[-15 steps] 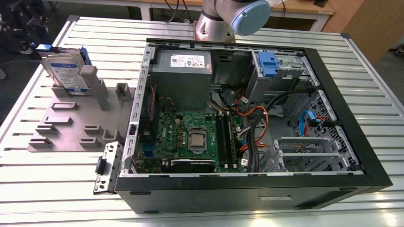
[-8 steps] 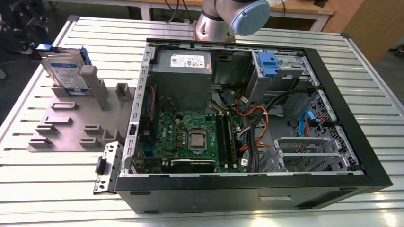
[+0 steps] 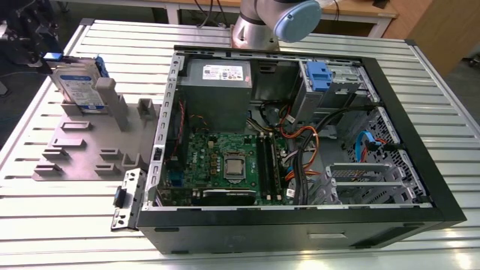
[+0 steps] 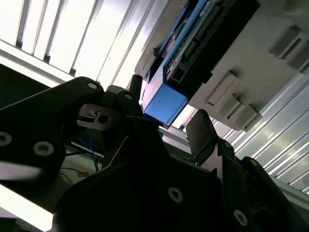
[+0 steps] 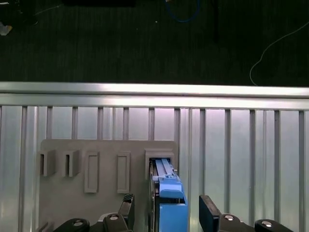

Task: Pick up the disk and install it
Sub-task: 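Pick up the disk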

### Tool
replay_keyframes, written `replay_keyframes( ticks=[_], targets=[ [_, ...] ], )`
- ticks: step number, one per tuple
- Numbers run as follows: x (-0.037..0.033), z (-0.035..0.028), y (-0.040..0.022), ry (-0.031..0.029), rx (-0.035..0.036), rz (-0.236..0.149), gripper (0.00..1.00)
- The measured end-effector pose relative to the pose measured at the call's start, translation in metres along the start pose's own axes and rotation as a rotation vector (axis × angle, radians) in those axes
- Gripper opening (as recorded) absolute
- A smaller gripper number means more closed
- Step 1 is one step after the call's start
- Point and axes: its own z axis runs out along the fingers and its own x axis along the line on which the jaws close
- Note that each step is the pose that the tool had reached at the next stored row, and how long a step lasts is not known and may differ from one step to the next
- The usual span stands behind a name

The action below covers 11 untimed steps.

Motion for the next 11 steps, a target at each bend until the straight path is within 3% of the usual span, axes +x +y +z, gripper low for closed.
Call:
replay_keyframes(
  ticks=[4,5,10,11],
  targets=[
    [-0.0002,0.0046,0.0,0.0,-0.0001,0.0,0.62],
    [-0.0002,0.0052,0.0,0.0,-0.0001,0.0,0.55],
    [-0.0002,0.0061,0.0,0.0,-0.0001,0.002,0.54],
    [-0.0002,0.0062,0.0,0.0,-0.0001,0.002,0.47]
  ],
)
